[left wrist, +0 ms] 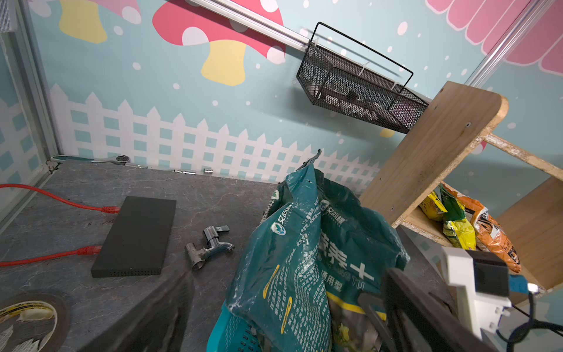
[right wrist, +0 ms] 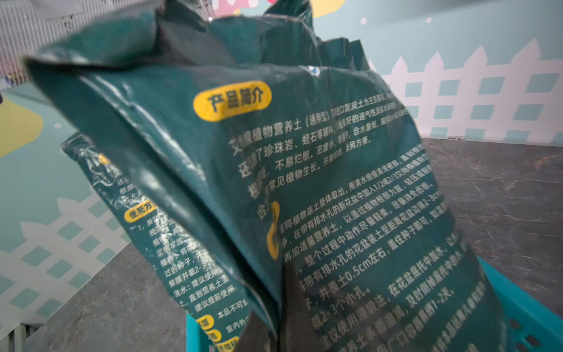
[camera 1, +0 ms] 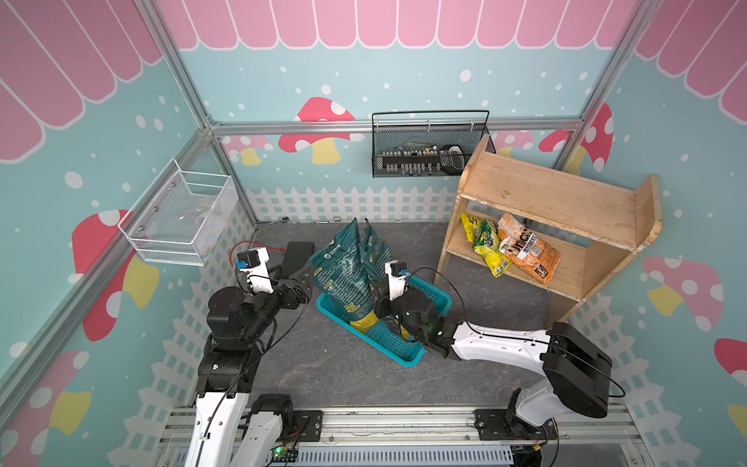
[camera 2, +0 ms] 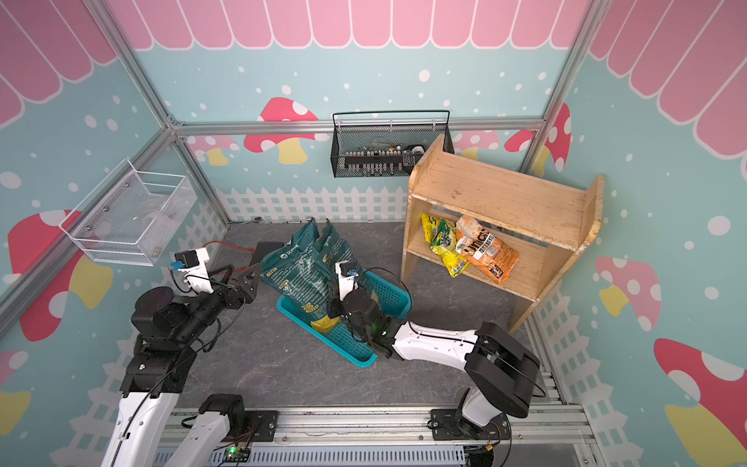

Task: Take down the fertilizer bag from the shelf
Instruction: Place the fertilizer bag in the storage box, then pick up the fertilizer bag from the shelf.

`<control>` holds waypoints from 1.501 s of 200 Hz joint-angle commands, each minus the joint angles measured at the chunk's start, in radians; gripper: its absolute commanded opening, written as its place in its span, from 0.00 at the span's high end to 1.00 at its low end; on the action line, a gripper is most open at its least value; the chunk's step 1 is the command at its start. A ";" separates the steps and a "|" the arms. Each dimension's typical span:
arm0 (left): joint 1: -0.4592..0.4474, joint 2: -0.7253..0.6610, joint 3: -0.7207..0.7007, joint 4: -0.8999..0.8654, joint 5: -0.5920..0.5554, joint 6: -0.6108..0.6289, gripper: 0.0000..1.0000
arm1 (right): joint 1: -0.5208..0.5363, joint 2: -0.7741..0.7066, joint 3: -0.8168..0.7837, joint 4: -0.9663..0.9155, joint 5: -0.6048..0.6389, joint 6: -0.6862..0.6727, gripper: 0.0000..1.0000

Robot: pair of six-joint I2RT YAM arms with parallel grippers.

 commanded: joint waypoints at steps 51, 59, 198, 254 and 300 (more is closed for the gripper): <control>0.006 -0.009 -0.008 0.012 0.009 -0.003 0.01 | 0.017 0.107 0.057 0.175 -0.113 -0.045 0.65; 0.006 -0.010 -0.008 0.011 0.010 -0.003 0.01 | 0.019 0.104 0.063 0.171 -0.118 -0.053 0.59; 0.006 -0.009 -0.009 0.011 0.008 -0.002 0.01 | 0.017 -0.405 0.068 -0.281 0.346 -0.352 0.25; 0.006 -0.008 -0.009 0.011 0.008 -0.003 0.01 | -0.170 -0.491 0.078 -0.542 0.599 -0.438 0.34; 0.006 -0.003 -0.012 0.014 0.010 -0.002 0.01 | -0.321 -0.375 0.137 -0.708 0.578 -0.377 0.29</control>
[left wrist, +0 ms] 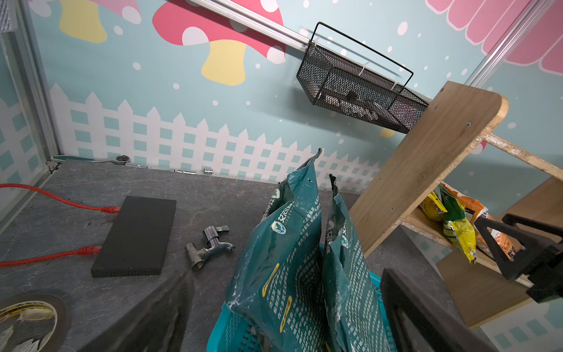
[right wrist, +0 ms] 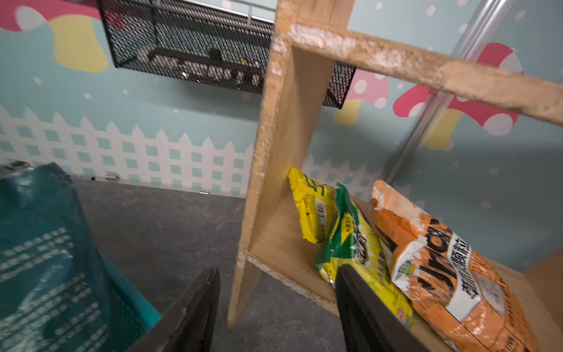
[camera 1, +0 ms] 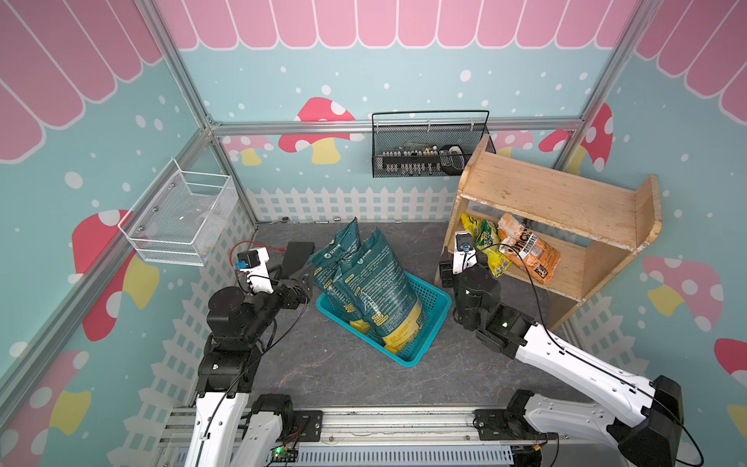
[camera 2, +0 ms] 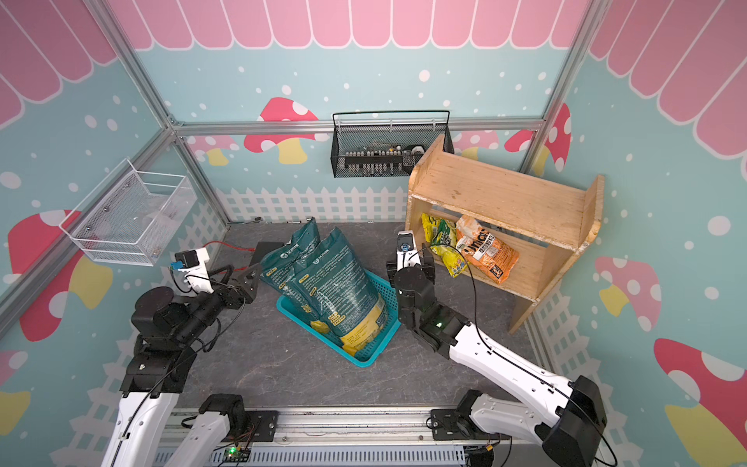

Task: Take down the fertilizer bag from the shelf
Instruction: Pick up the fertilizer bag from the shelf.

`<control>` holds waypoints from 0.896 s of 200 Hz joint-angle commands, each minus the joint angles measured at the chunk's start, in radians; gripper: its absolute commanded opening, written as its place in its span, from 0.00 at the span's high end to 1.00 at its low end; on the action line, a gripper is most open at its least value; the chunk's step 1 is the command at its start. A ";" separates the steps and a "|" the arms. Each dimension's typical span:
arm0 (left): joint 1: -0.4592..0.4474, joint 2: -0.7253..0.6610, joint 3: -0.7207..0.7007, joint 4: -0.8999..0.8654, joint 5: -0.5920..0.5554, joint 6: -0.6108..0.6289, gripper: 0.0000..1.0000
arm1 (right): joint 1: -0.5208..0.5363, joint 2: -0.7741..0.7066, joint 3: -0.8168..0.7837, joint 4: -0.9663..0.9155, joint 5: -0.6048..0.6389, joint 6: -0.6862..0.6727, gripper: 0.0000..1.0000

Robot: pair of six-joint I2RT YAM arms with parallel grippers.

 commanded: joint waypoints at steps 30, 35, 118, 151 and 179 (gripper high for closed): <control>0.005 -0.007 -0.013 0.013 0.010 -0.003 0.01 | -0.128 0.128 0.110 -0.208 -0.003 0.090 0.24; 0.006 -0.007 -0.012 0.012 0.010 -0.002 0.01 | -0.138 0.127 0.107 -0.207 -0.009 0.093 0.24; 0.005 -0.008 -0.015 0.012 0.008 -0.001 0.01 | -0.258 0.194 0.152 -0.204 -0.109 0.095 0.43; 0.006 -0.008 -0.013 0.013 0.009 -0.002 0.01 | -0.265 0.174 0.147 -0.202 -0.114 0.107 0.90; 0.006 -0.008 -0.013 0.012 0.010 -0.003 0.01 | -0.265 0.110 0.110 -0.170 -0.143 0.113 1.00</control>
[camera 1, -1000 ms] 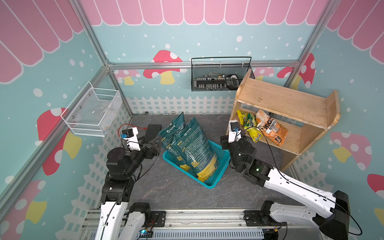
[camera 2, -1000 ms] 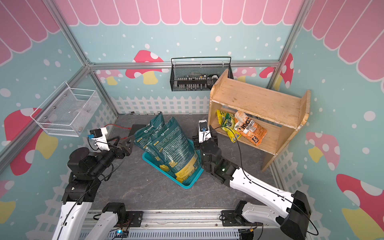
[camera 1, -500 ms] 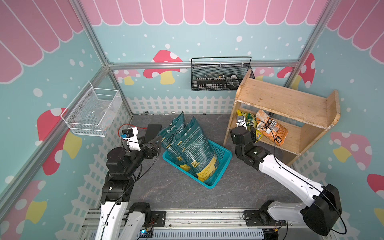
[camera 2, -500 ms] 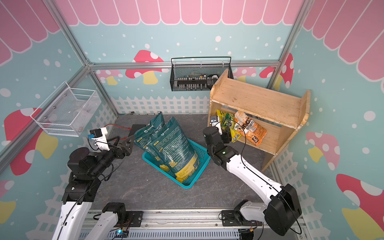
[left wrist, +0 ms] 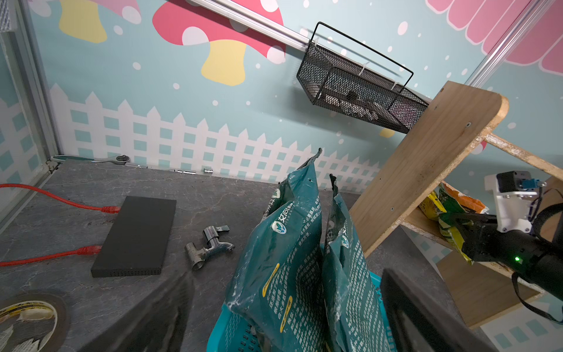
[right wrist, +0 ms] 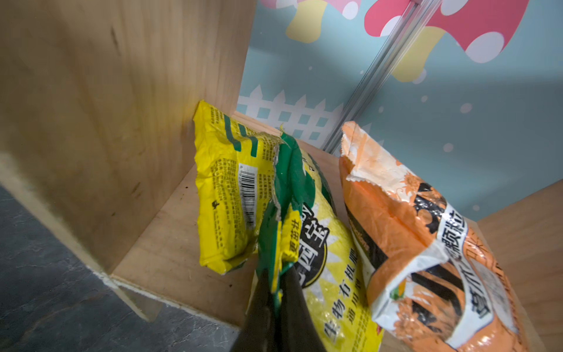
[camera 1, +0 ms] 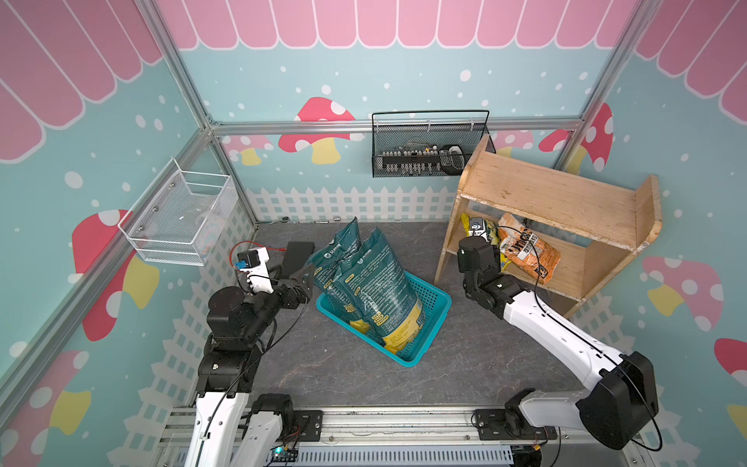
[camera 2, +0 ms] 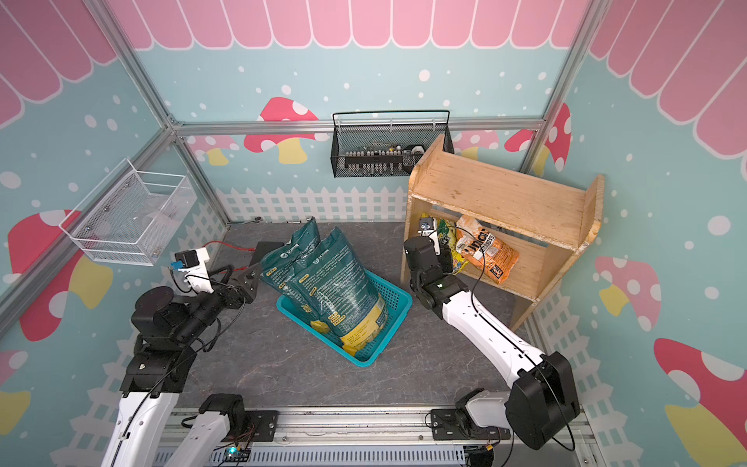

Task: Take down the fertilizer bag from the shelf
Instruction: Pick up the fertilizer bag from the shelf.

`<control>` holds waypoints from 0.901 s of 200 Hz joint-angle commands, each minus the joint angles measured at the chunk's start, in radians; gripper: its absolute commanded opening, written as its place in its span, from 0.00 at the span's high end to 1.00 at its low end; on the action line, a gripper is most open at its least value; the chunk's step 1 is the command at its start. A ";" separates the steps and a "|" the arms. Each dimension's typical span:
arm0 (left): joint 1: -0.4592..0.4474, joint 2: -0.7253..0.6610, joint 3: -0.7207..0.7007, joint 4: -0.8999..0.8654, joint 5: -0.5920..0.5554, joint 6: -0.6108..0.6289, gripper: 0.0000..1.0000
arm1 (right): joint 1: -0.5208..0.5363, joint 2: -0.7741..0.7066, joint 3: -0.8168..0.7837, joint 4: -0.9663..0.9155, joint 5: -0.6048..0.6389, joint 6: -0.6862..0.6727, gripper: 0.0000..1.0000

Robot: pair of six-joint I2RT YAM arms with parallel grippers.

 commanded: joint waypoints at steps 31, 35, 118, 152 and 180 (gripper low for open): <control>0.006 -0.008 -0.013 0.013 0.010 -0.002 0.01 | 0.001 -0.143 -0.062 0.071 -0.095 0.018 1.00; 0.006 -0.008 -0.013 0.013 0.010 -0.003 0.01 | 0.000 -0.151 -0.068 0.073 -0.101 0.020 1.00; 0.006 -0.008 -0.013 0.013 0.011 -0.002 0.01 | 0.001 -0.348 -0.177 0.130 -0.363 0.042 1.00; 0.006 -0.008 -0.013 0.012 0.013 -0.003 0.01 | 0.001 -0.421 -0.224 0.159 -0.525 0.040 1.00; 0.006 -0.008 -0.013 0.013 0.012 -0.003 0.01 | 0.002 -0.456 -0.247 0.174 -0.642 0.032 1.00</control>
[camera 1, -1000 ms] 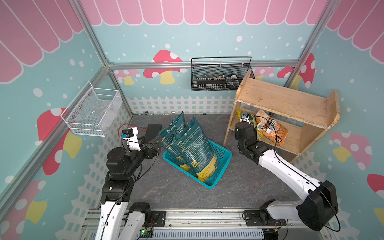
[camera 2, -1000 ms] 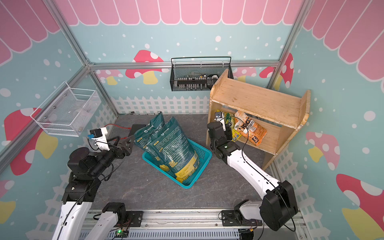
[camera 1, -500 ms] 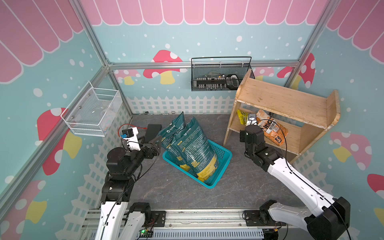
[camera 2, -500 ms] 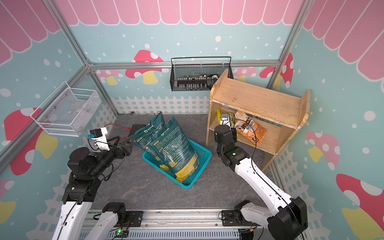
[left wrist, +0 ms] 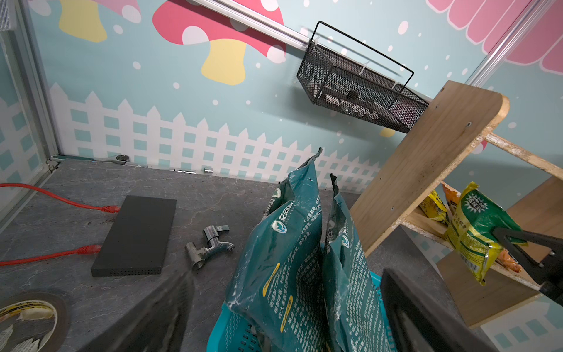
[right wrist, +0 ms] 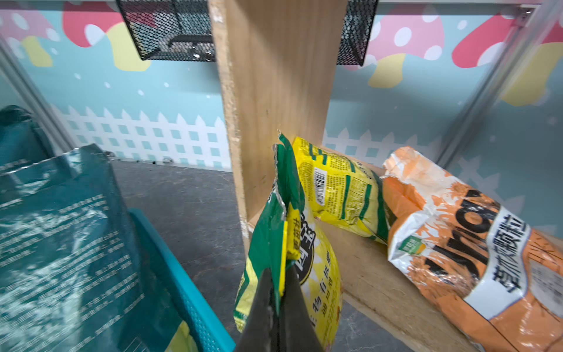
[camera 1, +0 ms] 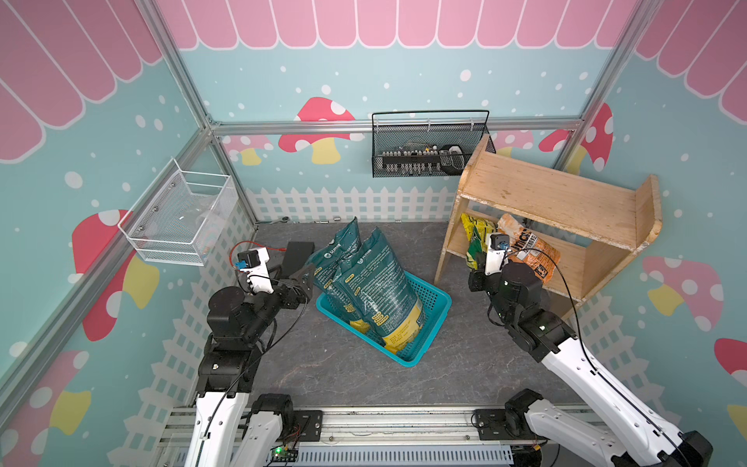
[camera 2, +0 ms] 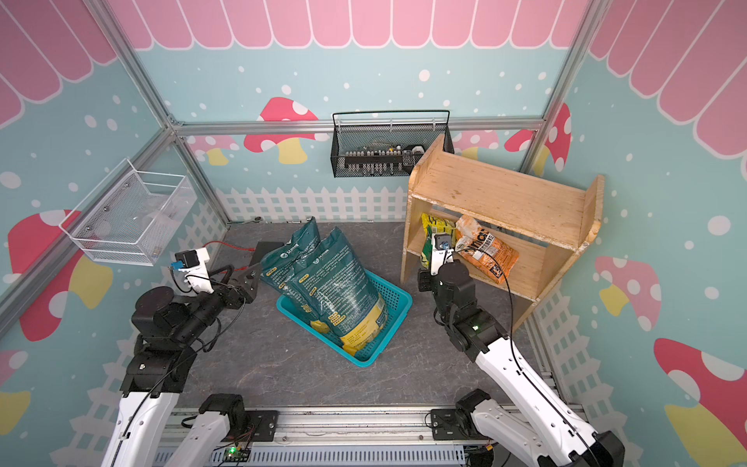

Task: Take down the fertilizer bag from the shelf
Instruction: Pick up the fertilizer bag from the shelf, then place the fertilizer bag in the storage box.

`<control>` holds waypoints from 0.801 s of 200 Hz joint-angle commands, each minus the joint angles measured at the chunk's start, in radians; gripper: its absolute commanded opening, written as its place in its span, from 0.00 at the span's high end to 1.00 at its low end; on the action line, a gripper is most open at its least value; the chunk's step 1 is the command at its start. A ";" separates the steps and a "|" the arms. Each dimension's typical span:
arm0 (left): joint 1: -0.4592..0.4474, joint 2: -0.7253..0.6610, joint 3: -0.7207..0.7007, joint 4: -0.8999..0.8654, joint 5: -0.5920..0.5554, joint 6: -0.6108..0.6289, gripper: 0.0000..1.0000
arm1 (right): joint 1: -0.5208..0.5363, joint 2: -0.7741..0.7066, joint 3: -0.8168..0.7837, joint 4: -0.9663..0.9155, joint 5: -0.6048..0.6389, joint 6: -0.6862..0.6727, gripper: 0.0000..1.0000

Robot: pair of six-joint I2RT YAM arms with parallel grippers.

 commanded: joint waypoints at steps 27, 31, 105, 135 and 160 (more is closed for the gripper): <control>0.006 -0.008 -0.011 0.012 0.009 -0.003 0.01 | 0.003 -0.033 -0.039 0.119 -0.342 -0.007 1.00; 0.006 -0.008 -0.012 0.013 0.010 -0.003 0.01 | 0.003 -0.029 -0.039 0.120 -0.360 -0.003 1.00; 0.006 -0.006 -0.012 0.015 0.009 -0.003 0.01 | 0.003 0.080 -0.144 0.267 -0.658 0.011 1.00; 0.006 -0.005 -0.012 0.014 0.012 -0.003 0.01 | 0.003 0.140 -0.189 0.351 -0.678 0.021 1.00; 0.006 -0.005 -0.012 0.014 0.012 -0.003 0.01 | 0.003 0.212 -0.194 0.392 -0.679 0.011 1.00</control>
